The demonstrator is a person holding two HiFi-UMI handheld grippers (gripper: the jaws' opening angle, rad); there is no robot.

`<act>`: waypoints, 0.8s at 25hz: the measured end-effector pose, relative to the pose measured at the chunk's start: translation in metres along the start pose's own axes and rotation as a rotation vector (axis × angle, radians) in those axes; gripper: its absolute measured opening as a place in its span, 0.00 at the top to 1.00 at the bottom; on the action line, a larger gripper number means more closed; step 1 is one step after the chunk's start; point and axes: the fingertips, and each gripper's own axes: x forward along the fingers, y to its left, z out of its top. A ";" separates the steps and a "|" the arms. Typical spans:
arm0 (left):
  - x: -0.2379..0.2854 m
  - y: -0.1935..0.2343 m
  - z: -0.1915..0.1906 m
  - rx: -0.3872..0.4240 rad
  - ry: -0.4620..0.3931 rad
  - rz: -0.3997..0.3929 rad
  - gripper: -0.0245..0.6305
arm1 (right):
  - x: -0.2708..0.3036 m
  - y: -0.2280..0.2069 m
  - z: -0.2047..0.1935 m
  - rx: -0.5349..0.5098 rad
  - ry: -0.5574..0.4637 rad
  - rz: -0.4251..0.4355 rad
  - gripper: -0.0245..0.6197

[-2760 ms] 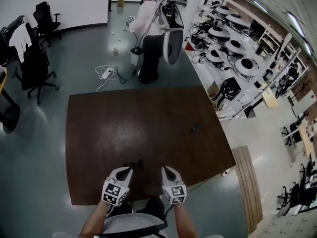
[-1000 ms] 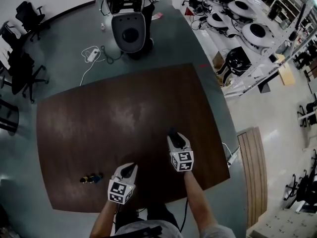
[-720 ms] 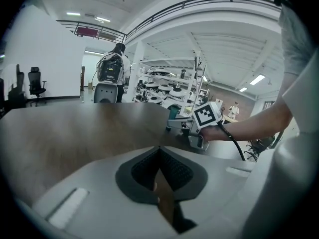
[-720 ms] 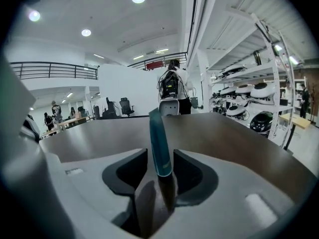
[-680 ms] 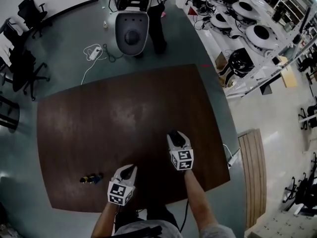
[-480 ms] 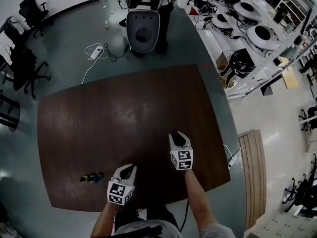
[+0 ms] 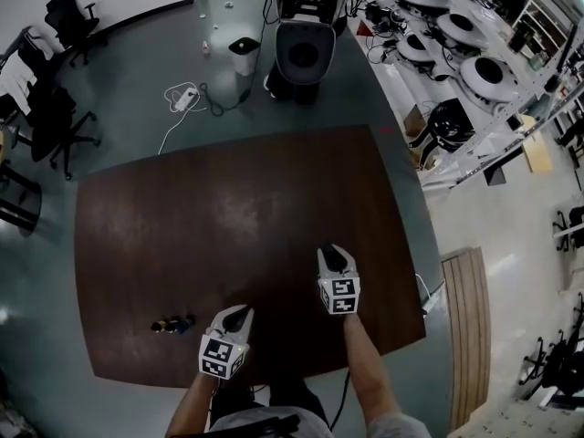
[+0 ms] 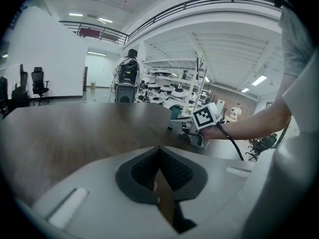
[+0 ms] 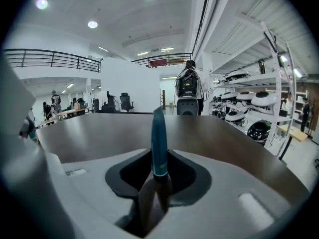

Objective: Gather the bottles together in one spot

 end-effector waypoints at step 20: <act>-0.029 0.002 -0.010 0.010 -0.041 0.026 0.96 | -0.052 0.080 -0.001 -0.059 -0.059 0.147 0.81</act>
